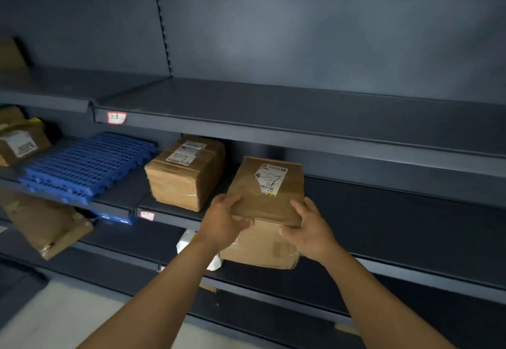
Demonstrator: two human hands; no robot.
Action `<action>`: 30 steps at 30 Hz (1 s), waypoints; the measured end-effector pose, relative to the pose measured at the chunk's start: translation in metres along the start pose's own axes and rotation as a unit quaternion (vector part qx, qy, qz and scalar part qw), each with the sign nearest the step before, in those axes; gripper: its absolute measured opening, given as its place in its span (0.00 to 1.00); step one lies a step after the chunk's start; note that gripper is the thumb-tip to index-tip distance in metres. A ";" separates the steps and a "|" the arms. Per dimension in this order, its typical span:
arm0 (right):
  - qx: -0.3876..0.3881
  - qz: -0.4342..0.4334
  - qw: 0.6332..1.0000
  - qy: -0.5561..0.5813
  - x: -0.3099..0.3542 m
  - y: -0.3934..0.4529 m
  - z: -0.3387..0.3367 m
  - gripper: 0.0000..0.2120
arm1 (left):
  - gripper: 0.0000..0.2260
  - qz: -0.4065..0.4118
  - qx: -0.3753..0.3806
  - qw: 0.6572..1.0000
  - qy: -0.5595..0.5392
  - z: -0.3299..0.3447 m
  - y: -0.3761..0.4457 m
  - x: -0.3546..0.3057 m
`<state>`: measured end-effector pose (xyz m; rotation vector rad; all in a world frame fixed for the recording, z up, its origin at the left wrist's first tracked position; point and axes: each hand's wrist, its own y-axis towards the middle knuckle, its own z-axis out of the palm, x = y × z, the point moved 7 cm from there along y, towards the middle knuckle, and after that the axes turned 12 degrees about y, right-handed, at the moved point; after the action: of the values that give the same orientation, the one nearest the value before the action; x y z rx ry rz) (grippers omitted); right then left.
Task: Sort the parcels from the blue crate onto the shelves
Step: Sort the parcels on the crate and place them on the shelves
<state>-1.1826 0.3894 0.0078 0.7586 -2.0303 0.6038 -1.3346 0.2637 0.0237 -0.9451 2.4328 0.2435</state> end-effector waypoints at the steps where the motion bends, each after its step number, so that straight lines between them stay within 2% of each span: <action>1: -0.007 0.002 1.000 -0.009 0.003 0.011 0.005 0.36 | 0.32 0.009 0.004 1.000 0.014 0.001 0.014 0.005; 5: -0.021 0.009 0.998 -0.056 0.010 0.050 0.023 0.31 | 0.27 0.038 0.005 0.994 0.100 0.002 0.061 0.019; 8: -0.032 0.016 0.997 -0.073 0.019 0.073 0.031 0.30 | 0.25 0.095 -0.016 0.975 0.202 0.001 0.090 0.019; 11: -0.045 0.018 0.996 -0.078 0.024 0.091 0.035 0.30 | 0.25 0.122 -0.015 0.959 0.254 0.000 0.111 0.019; 17: -0.054 0.028 0.993 -0.100 0.027 0.104 0.037 0.30 | 0.25 0.146 -0.009 0.945 0.292 -0.001 0.127 0.020; 20: -0.056 0.024 0.991 -0.121 0.026 0.100 0.035 0.33 | 0.29 0.161 -0.019 0.933 0.321 -0.001 0.122 0.015; 25: -0.080 0.034 0.980 -0.182 0.012 0.066 0.029 0.42 | 0.34 0.213 -0.021 0.923 0.319 0.014 0.090 -0.008; 30: -0.098 0.085 0.970 -0.208 -0.013 0.014 0.008 0.44 | 0.35 0.258 -0.007 0.922 0.289 0.040 0.049 -0.047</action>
<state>-1.1907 0.3979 -0.0091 0.6352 -2.5175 0.3480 -1.3223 0.3409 0.0135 -0.3819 3.2103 0.1764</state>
